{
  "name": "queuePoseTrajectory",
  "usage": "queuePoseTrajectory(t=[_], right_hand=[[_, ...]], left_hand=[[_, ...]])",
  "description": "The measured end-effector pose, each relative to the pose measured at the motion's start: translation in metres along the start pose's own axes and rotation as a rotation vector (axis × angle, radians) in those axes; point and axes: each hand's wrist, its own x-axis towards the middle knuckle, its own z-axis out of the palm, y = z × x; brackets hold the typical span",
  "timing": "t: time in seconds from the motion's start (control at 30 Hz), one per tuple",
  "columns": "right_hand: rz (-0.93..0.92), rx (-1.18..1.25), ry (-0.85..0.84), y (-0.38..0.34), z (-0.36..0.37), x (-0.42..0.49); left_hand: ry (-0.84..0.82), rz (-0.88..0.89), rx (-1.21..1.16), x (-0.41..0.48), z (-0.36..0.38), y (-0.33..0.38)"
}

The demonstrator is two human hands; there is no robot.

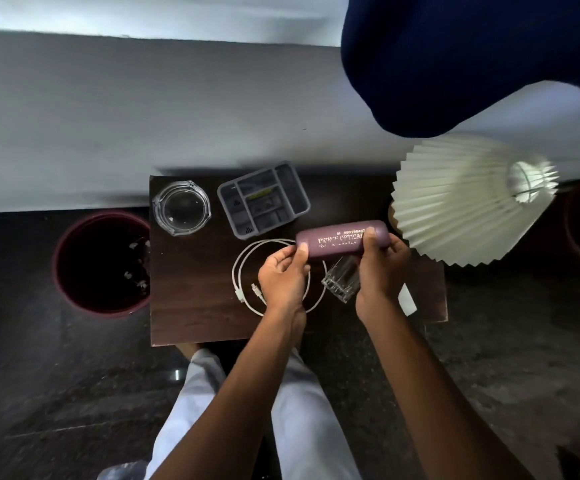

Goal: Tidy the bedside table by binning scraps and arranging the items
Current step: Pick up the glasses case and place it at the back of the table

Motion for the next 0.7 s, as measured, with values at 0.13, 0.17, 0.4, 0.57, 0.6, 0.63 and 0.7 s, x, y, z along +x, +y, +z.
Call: queuePoseTrajectory(t=[0.13, 0.17, 0.4, 0.57, 0.6, 0.63, 0.7], right_hand=[[0.019, 0.010, 0.059, -0.004, 0.008, 0.013], [0.033, 0.018, 0.073, -0.004, 0.010, 0.016], [0.067, 0.009, 0.107, -0.001, 0.028, 0.022], [-0.003, -0.033, 0.129, -0.006, 0.039, 0.031], [-0.027, -0.068, 0.138, -0.007, 0.041, 0.033], [-0.048, -0.109, 0.143, -0.009, 0.042, 0.035], [-0.064, -0.200, 0.136, -0.012, 0.044, 0.040]], left_hand=[[0.009, -0.011, -0.002, 0.015, 0.015, -0.003], [0.013, 0.001, 0.020, 0.018, 0.017, -0.003], [0.010, 0.077, 0.117, 0.034, 0.014, -0.009], [-0.017, 0.118, 0.233, 0.040, 0.020, -0.011], [-0.020, 0.131, 0.268, 0.041, 0.022, -0.011], [-0.020, 0.143, 0.299, 0.042, 0.025, -0.011], [-0.015, 0.167, 0.330, 0.044, 0.029, -0.013]])
